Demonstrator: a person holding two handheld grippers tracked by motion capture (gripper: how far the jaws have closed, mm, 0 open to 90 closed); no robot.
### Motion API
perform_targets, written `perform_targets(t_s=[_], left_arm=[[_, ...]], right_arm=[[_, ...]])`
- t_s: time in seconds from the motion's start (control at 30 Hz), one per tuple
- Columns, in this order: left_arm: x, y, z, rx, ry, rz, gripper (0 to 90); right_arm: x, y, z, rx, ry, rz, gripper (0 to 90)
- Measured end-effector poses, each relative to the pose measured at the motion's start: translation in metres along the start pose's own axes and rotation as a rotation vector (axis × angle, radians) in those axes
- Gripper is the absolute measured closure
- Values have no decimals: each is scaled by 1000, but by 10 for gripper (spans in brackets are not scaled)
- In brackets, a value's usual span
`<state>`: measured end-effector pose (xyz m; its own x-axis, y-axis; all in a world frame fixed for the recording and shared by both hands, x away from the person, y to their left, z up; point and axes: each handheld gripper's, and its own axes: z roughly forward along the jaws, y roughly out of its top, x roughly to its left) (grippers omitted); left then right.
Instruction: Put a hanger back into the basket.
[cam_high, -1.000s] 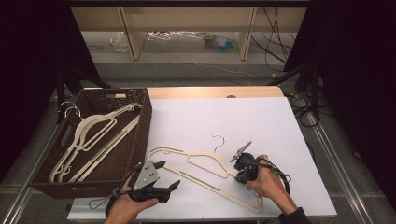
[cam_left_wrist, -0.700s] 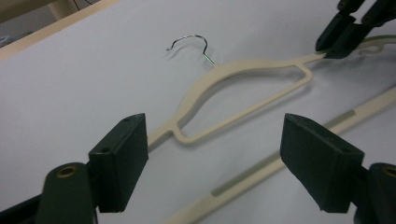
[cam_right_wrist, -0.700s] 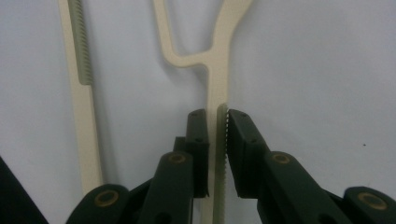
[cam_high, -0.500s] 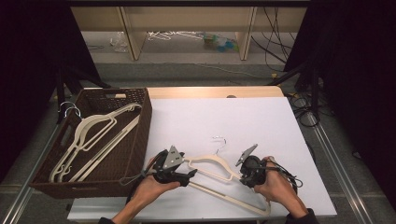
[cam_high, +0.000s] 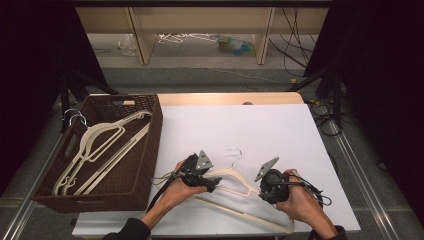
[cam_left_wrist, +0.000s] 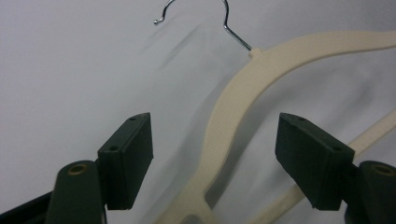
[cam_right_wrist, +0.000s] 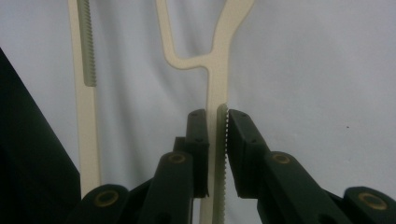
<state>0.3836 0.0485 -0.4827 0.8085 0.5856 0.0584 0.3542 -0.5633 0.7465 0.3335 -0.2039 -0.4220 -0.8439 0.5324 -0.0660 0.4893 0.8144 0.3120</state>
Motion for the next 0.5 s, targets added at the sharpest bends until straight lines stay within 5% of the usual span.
perform_targets(t_s=[0.1,0.3,0.5], left_arm=[[-1,3,2,1,-11,34,302],[-2,4,12,25,-27,40,393],[-5,6,11,17,-73,99,582]], right_arm=[[2,0,-2,-2,3,-12,795],[6,2,-6,-9,3,-29,795],[6,1,-7,-10,10,-39,795]])
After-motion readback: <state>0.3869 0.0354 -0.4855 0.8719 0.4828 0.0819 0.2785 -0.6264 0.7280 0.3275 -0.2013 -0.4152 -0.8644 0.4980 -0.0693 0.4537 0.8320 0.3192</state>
